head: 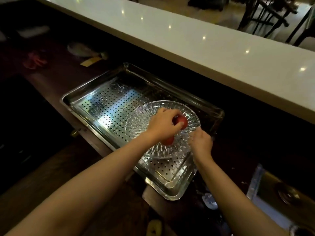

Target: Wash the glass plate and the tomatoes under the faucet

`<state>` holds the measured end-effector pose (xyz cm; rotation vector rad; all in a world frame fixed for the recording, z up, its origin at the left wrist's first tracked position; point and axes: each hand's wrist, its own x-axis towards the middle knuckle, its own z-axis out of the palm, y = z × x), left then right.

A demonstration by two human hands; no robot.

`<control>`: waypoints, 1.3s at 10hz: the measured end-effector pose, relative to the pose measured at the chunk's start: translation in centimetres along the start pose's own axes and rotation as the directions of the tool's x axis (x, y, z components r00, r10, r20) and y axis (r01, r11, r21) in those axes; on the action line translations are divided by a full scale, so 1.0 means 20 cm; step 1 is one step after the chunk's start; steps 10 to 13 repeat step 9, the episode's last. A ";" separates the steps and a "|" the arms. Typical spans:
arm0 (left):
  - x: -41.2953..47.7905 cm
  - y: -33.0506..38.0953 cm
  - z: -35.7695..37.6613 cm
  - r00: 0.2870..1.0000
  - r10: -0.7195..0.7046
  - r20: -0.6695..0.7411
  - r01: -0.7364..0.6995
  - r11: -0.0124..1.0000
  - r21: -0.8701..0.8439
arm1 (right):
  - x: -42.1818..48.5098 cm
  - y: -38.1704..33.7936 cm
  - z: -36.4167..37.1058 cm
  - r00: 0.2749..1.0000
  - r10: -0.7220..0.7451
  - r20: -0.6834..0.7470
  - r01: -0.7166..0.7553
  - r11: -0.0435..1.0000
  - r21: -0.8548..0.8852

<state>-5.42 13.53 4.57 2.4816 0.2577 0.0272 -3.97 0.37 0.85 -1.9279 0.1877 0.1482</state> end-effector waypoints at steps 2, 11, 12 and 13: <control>0.03 -0.19 0.01 0.996 -0.093 -0.002 0.093 0.995 -0.041 | 0.05 0.03 0.18 0.999 0.010 0.052 -0.005 0.997 -0.079; 0.14 -0.43 0.09 0.995 -0.054 -0.085 0.062 0.993 0.103 | 0.27 0.07 0.31 0.977 0.095 0.190 0.060 0.735 -0.675; 0.14 -0.43 0.09 0.995 -0.054 -0.085 0.062 0.993 0.103 | 0.27 0.07 0.31 0.977 0.095 0.190 0.060 0.735 -0.675; 0.14 -0.43 0.09 0.995 -0.054 -0.085 0.062 0.993 0.103 | 0.27 0.07 0.31 0.977 0.095 0.190 0.060 0.735 -0.675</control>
